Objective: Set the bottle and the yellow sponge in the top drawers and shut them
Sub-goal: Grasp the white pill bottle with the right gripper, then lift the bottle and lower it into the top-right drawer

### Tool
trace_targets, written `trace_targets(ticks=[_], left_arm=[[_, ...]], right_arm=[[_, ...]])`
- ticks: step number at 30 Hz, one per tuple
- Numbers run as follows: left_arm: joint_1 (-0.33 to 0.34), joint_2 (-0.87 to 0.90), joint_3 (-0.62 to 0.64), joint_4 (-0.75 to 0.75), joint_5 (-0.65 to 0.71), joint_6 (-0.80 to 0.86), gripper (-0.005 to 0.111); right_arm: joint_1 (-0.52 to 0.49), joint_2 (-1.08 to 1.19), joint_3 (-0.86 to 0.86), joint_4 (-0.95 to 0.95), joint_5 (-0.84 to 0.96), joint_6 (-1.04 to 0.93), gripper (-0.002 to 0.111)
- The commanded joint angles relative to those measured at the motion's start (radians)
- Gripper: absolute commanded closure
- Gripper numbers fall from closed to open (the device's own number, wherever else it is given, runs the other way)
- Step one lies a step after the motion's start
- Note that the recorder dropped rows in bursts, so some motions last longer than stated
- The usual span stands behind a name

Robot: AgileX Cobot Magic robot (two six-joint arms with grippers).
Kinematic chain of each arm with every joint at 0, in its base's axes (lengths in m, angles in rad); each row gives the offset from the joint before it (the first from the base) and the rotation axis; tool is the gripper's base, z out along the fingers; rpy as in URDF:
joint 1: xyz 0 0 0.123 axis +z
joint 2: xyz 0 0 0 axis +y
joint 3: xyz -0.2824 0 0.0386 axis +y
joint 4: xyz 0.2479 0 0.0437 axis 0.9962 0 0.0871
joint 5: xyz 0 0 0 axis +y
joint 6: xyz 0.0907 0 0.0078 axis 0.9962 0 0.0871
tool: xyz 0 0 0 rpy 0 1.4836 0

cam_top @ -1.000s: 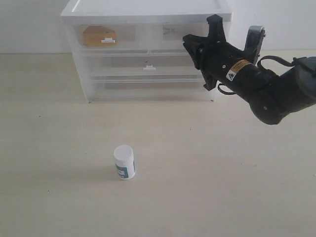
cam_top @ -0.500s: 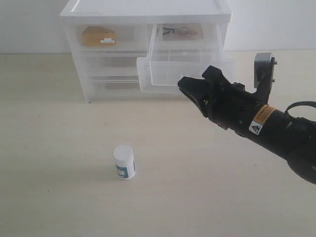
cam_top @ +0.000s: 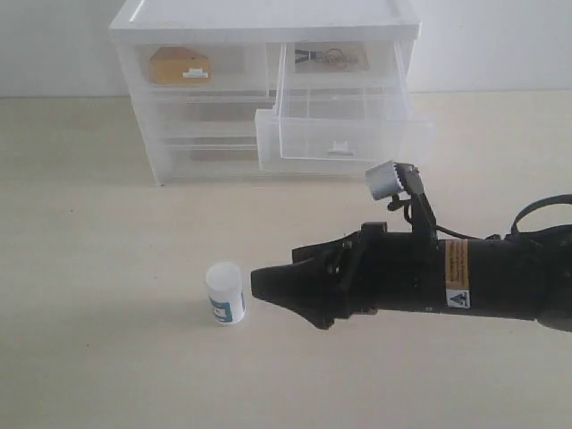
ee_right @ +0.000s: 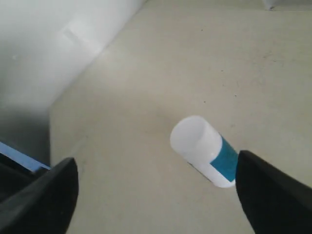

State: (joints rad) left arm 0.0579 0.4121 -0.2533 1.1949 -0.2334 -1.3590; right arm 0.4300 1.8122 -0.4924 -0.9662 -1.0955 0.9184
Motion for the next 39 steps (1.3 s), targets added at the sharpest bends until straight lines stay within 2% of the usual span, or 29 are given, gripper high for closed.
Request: trace_targets(ticks=[1,6,7,9,12,13,15,16,19,21,24,26,30,34,36,39], left_arm=[[0.002,-0.007,0.002,-0.006,-0.013,0.002,0.103],[0.002,-0.007,0.002,-0.006,-0.013,0.002,0.103],[0.002,-0.007,0.002,-0.006,-0.013,0.002,0.103],[0.002,-0.007,0.002,-0.006,-0.013,0.002,0.103],[0.002,-0.007,0.002,-0.006,-0.013,0.002,0.103],[0.002,-0.007,0.002,-0.006,-0.013,0.002,0.103],[0.002,-0.007,0.002,-0.006,-0.013,0.005,0.103],[0.002,-0.007,0.002,-0.003,-0.009,0.005,0.103],[0.002,-0.007,0.002,-0.003,-0.006,0.005,0.103],[0.002,-0.007,0.002,-0.003,-0.006,0.005,0.103],[0.002,-0.007,0.002,-0.003,-0.006,0.005,0.103],[0.002,-0.007,0.002,-0.003,-0.006,0.005,0.103],[0.002,-0.007,0.002,-0.003,-0.003,0.005,0.103],[0.002,-0.007,0.002,-0.003,-0.003,0.005,0.103],[0.002,-0.007,0.002,-0.003,-0.003,0.005,0.103],[0.002,-0.007,0.002,-0.003,-0.005,0.005,0.103]], right_arm=[[0.019,-0.009,-0.053,-0.021,0.187,-0.126,0.027],[0.161,0.044,-0.191,-0.049,0.389,-0.196,0.027],[0.199,0.071,-0.238,-0.049,0.499,-0.196,0.027],[0.244,0.114,-0.280,-0.062,0.544,-0.203,0.027],[0.258,0.164,-0.352,-0.055,0.562,-0.220,0.029],[0.258,0.165,-0.366,-0.057,0.571,-0.220,0.036],[0.258,0.159,-0.377,-0.089,0.568,-0.176,0.073],[0.264,0.143,-0.377,-0.171,0.559,-0.089,0.106],[0.291,0.019,-0.355,-0.459,0.522,0.167,0.105],[0.326,-0.149,-0.328,-0.636,0.492,0.316,0.106],[0.372,-0.348,-0.318,-0.778,0.591,0.454,0.106],[0.406,-0.466,-0.316,-0.778,0.738,0.474,0.106],[0.469,-0.617,-0.318,-0.778,1.115,0.341,0.106],[0.476,-0.577,-0.320,-0.778,1.558,0.084,0.106],[0.476,-0.515,-0.344,-0.778,1.694,-0.023,0.106],[0.476,-0.403,-0.410,-0.778,1.710,-0.199,0.106]])
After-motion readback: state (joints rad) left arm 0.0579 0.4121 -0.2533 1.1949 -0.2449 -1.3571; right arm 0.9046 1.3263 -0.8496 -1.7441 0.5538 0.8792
